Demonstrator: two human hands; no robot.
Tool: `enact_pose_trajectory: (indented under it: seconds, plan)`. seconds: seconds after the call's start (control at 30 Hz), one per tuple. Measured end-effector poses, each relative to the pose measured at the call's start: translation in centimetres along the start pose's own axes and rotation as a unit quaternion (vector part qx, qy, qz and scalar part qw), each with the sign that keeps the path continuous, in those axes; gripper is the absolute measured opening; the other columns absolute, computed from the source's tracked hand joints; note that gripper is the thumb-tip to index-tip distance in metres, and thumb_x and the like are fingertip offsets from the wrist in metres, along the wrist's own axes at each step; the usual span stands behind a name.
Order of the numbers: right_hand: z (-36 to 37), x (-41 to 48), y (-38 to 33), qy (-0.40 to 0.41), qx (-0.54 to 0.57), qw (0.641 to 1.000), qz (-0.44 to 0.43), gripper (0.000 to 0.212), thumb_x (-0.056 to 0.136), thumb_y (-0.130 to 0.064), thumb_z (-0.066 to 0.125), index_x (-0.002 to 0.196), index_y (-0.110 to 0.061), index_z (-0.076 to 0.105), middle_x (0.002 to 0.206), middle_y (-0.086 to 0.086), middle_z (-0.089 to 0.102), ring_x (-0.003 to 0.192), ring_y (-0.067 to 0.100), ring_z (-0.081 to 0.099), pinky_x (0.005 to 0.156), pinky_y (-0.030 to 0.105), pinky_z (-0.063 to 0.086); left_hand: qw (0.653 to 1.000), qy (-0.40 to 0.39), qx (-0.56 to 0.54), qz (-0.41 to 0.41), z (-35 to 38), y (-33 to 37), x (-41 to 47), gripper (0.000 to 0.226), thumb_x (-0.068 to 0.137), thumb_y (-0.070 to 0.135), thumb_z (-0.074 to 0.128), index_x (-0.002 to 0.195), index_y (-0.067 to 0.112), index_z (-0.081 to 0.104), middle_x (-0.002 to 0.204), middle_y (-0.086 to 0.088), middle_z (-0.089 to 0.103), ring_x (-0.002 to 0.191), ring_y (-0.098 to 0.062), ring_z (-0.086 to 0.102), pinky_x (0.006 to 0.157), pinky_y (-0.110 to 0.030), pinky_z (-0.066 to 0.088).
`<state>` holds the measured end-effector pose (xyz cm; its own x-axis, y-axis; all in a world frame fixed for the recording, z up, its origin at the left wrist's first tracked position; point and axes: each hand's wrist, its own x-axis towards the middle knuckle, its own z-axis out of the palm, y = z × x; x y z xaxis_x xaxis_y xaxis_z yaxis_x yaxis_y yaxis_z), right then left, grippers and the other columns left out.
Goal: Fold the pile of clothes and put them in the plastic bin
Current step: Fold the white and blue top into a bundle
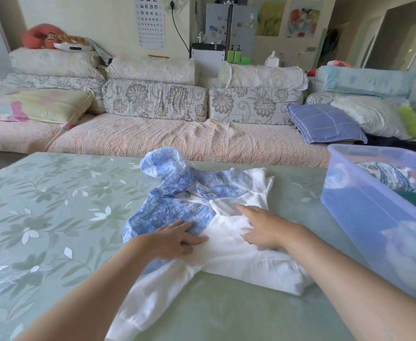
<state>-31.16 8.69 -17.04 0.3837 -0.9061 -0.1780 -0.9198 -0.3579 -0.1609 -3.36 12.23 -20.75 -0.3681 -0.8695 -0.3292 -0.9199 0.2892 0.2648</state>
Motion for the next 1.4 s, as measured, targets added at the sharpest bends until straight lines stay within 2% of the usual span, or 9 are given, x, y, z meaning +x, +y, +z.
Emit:
enact_pose_trajectory:
  seconds: [0.2,0.33,0.5,0.6,0.73,0.87,1.1,1.2,1.4]
  plan:
    - [-2.6,-2.9,-1.3,0.073,0.065,0.993,-0.073,0.027,0.070,-0.044,0.080,0.083,-0.031,0.061,0.091,-0.014,0.057,0.089,0.009,0.059,0.079,0.029,0.048,0.982,0.178,0.044,0.038,0.1,2.9,-1.7,0.033,0.089,0.050,0.058,0.120,0.040,0.063,0.137,0.013,0.049,0.128,-0.012,0.042,0.106,-0.035,0.036]
    - [-1.5,-4.7,-2.4,-0.138,-0.066,0.987,-0.042,0.067,0.058,-0.055,0.085,0.118,-0.038,0.057,0.113,-0.015,0.057,0.101,0.010,0.056,0.087,0.033,0.051,0.976,0.176,0.090,0.090,1.2,6.8,-2.2,0.066,0.074,0.069,0.062,0.131,0.040,0.048,0.125,0.012,0.052,0.116,-0.011,0.046,0.095,-0.032,0.039]
    - [-0.5,-5.4,-2.6,-0.037,-0.104,0.994,-0.009,0.026,0.081,-0.022,0.059,0.104,-0.034,0.064,0.112,-0.005,0.065,0.103,0.022,0.060,0.087,0.040,0.052,0.983,0.153,-0.001,0.100,1.4,7.8,-1.7,0.039,0.087,0.009,0.056,0.119,0.030,0.065,0.103,0.003,0.054,0.105,-0.023,0.057,0.082,-0.033,0.046]
    - [-0.4,-5.8,-4.0,-0.054,0.072,0.995,-0.032,0.023,0.084,-0.015,0.060,0.104,-0.025,0.067,0.106,0.001,0.069,0.091,0.016,0.061,0.078,0.030,0.052,0.979,0.185,0.012,0.088,-0.5,6.1,-1.9,0.026,0.081,-0.001,0.056,0.094,0.014,0.073,0.094,0.001,0.058,0.097,-0.026,0.061,0.073,-0.028,0.044]
    - [-1.1,-6.3,-5.2,-0.112,0.455,0.882,-0.045,0.030,0.094,0.000,0.058,0.117,-0.019,0.063,0.106,0.000,0.071,0.084,0.012,0.069,0.063,0.022,0.052,0.952,0.190,0.175,-0.162,-3.8,2.8,-4.3,0.026,0.087,0.007,0.052,0.107,0.011,0.068,0.113,-0.009,0.065,0.106,-0.028,0.062,0.083,-0.033,0.048]
    - [-0.7,-5.9,-2.9,0.039,0.283,0.958,-0.041,0.045,0.086,0.010,0.048,0.112,-0.018,0.071,0.100,-0.007,0.071,0.085,-0.006,0.065,0.080,0.017,0.050,0.938,0.126,0.215,-0.240,-3.9,0.8,-6.2,0.039,0.090,0.011,0.050,0.123,0.025,0.064,0.127,-0.004,0.059,0.123,-0.025,0.049,0.099,-0.034,0.038]
    - [0.0,-7.0,-1.8,-0.167,0.019,0.984,-0.062,0.082,0.073,-0.021,0.074,0.144,-0.046,0.042,0.145,-0.011,0.036,0.134,0.010,0.042,0.108,0.030,0.043,1.000,-0.012,-0.002,0.007,-0.7,7.9,-6.4,0.051,0.072,0.059,0.072,0.117,0.042,0.056,0.121,0.008,0.051,0.118,-0.016,0.049,0.099,-0.039,0.045]
    - [0.6,-7.5,-2.3,-0.155,-0.074,0.984,-0.045,0.094,0.072,-0.016,0.074,0.149,-0.045,0.029,0.142,-0.004,0.029,0.131,0.017,0.036,0.100,0.033,0.045,0.996,-0.071,0.056,-0.002,1.2,8.6,-6.4,0.085,0.057,0.062,0.083,0.127,0.036,0.044,0.122,0.005,0.041,0.115,-0.019,0.038,0.091,-0.038,0.045]
    - [0.8,-8.5,-3.4,-0.094,-0.084,0.991,-0.044,0.055,0.083,-0.003,0.052,0.133,-0.026,0.050,0.123,0.007,0.057,0.115,0.028,0.055,0.077,0.031,0.043,0.999,-0.035,-0.032,0.015,0.5,8.1,-6.3,0.050,0.082,0.028,0.076,0.129,0.027,0.058,0.110,0.010,0.051,0.096,-0.011,0.051,0.082,-0.022,0.041]
